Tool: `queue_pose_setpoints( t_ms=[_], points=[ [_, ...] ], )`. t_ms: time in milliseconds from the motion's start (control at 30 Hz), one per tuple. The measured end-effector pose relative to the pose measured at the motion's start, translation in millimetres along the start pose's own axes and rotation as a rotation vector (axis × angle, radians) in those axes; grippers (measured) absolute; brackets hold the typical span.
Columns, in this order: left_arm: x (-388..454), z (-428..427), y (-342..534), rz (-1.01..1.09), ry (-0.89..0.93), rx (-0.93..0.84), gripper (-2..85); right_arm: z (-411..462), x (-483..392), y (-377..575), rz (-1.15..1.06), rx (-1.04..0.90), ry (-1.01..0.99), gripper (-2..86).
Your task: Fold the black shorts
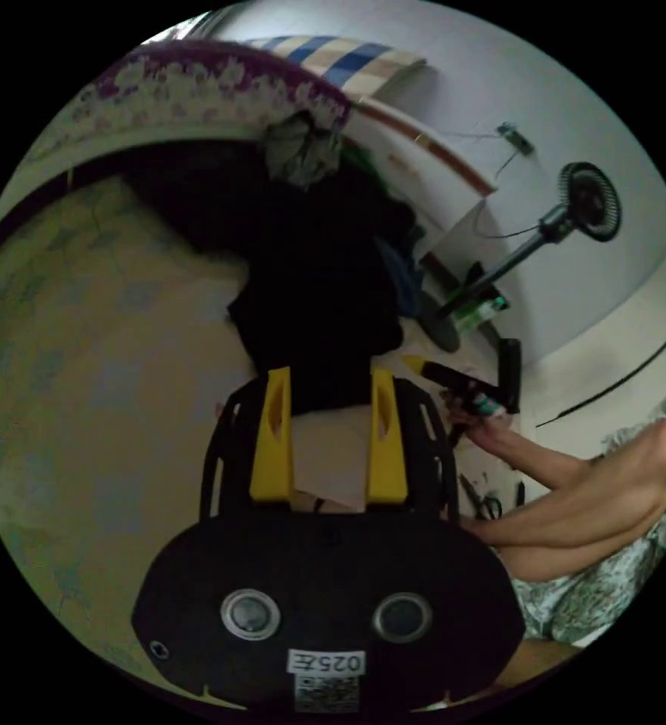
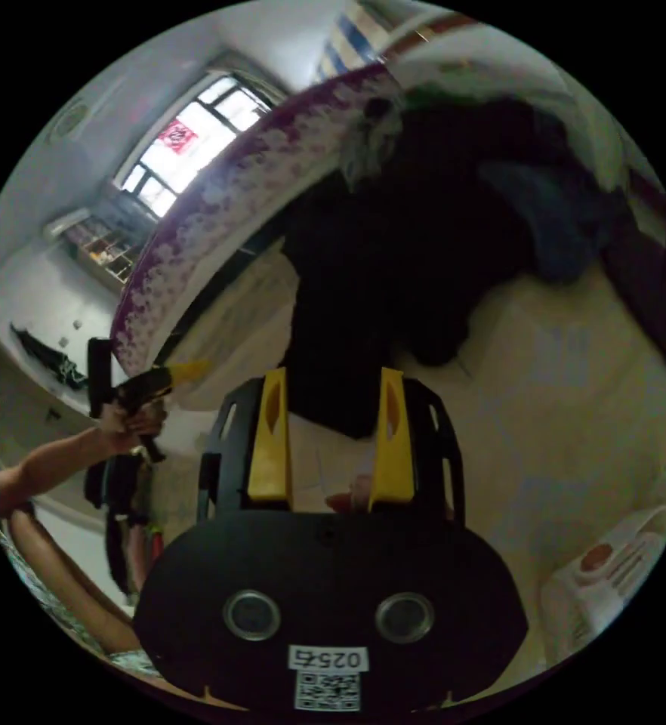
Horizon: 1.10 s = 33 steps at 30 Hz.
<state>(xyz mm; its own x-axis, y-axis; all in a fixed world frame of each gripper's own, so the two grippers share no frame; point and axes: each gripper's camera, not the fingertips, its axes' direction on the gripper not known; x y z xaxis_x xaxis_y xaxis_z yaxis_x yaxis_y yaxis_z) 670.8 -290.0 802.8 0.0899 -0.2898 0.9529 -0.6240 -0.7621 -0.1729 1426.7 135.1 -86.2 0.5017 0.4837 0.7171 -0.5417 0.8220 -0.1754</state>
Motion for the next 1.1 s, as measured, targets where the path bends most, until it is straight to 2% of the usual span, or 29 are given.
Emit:
queue_pose_setpoints(
  t_ms=[100,167,233,300,367,400,500,567,633,700,767,800,833,900,967,1033,1100],
  points=[
    [-25,66,-36,-0.079,-0.118,-0.034,16.8,19,70,-31,0.112,-0.070,-0.080,16.1],
    [-39,95,-53,-0.166,-0.249,-0.114,18.3,33,96,-53,0.126,-0.121,-0.066,15.3],
    [-40,117,-67,-0.104,-0.413,-0.167,16.4,56,120,-81,0.104,-0.157,-0.179,12.6],
    [-39,124,-75,-0.100,-0.452,-0.165,13.7,80,129,-103,0.095,-0.216,-0.235,9.4],
    [-44,127,-84,-0.122,-0.419,-0.180,9.3,100,136,-122,0.109,-0.267,-0.217,5.8],
    [-56,127,-89,-0.188,-0.334,-0.192,5.9,109,139,-132,0.123,-0.271,-0.237,4.4],
    [-97,131,-87,-0.383,0.012,-0.205,3.6,113,135,-151,0.080,-0.219,-0.324,3.5],
    [-116,123,-76,-0.451,0.113,-0.228,3.1,111,124,-161,0.028,-0.241,-0.383,3.1],
    [-131,84,-50,-0.496,0.215,-0.307,2.6,114,99,-163,-0.041,-0.350,-0.533,3.0],
    [-131,37,-17,-0.496,0.191,-0.406,2.4,124,66,-153,-0.146,-0.503,-0.688,3.1],
    [-122,-10,25,-0.423,0.041,-0.548,2.0,136,19,-128,-0.365,-0.678,-0.805,3.8],
    [-115,-38,61,-0.365,-0.107,-0.642,1.8,142,-13,-103,-0.567,-0.762,-0.846,4.6],
    [-113,-62,103,-0.356,-0.203,-0.664,1.4,148,-41,-75,-0.762,-0.837,-0.866,6.5],
    [-125,-90,175,-0.510,-0.307,-0.606,0.6,166,-64,-35,-0.879,-0.947,-0.887,7.6],
    [-144,-104,255,-0.711,-0.356,-0.499,0.2,189,-70,-8,-0.871,-1.092,-0.961,8.0],
    [-158,-111,346,-0.993,-0.344,-0.286,0.2,207,-64,3,-0.846,-1.256,-0.990,8.2],
    [-150,-126,389,-1.061,-0.293,-0.026,0.9,202,-52,-14,-0.853,-1.235,-0.960,10.3]
  ],
)
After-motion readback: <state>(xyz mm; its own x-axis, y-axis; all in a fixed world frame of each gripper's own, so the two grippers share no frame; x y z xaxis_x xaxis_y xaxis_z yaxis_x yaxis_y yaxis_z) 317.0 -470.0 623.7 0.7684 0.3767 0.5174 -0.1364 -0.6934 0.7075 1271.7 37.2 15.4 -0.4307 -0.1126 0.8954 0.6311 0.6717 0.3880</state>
